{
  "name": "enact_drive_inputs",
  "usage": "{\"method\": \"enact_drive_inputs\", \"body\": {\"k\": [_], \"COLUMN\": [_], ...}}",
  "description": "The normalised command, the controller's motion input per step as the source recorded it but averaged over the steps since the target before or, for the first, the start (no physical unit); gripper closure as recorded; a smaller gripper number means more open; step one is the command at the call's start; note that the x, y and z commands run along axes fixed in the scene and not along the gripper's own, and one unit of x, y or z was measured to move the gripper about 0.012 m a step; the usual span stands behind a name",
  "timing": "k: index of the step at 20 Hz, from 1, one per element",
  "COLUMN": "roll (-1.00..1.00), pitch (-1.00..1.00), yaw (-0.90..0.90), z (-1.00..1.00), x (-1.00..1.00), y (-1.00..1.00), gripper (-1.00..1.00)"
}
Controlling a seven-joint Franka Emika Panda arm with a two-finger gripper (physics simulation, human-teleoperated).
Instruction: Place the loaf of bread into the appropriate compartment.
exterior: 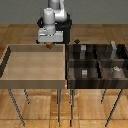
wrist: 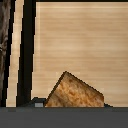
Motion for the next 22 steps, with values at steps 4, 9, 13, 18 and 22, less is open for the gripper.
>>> {"method": "enact_drive_inputs", "body": {"k": [4,9,13,18,22], "roll": [0.00,0.00,0.00,0.00,0.00], "pitch": [0.00,0.00,0.00,0.00,0.00], "yaw": [0.00,0.00,0.00,0.00,0.00], "z": [0.00,0.00,0.00,0.00,0.00], "x": [0.00,0.00,0.00,0.03,0.50], "y": [1.00,1.00,1.00,1.00,0.00], "gripper": [1.00,1.00,1.00,1.00,1.00]}}
